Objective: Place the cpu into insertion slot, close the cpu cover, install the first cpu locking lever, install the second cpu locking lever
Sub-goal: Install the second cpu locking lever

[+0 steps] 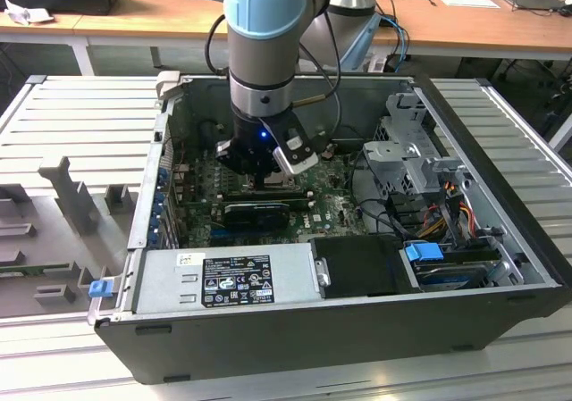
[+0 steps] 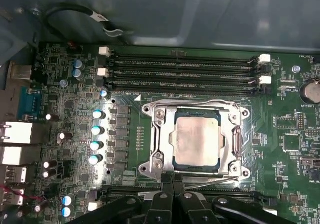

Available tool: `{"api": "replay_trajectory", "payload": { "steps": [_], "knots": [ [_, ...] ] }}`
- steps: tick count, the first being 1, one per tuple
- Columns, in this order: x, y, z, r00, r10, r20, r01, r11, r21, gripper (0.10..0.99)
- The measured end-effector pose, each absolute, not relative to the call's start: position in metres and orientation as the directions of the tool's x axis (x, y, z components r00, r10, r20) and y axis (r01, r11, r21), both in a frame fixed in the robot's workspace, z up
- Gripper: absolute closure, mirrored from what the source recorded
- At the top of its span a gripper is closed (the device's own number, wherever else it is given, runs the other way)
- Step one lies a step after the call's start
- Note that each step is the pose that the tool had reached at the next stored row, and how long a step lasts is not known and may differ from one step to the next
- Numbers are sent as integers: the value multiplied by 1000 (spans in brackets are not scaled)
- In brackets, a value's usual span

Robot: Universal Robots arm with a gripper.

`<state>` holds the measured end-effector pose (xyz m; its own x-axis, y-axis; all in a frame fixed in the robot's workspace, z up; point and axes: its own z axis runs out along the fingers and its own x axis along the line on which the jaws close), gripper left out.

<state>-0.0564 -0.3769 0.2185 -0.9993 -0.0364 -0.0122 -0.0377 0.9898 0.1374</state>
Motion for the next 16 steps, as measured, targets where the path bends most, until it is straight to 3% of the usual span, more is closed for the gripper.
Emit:
{"api": "replay_trajectory", "payload": {
  "steps": [16],
  "knots": [
    [-56, -383, 219, -999, -36, -12, -38, 990, 138, 980]
  ]
}}
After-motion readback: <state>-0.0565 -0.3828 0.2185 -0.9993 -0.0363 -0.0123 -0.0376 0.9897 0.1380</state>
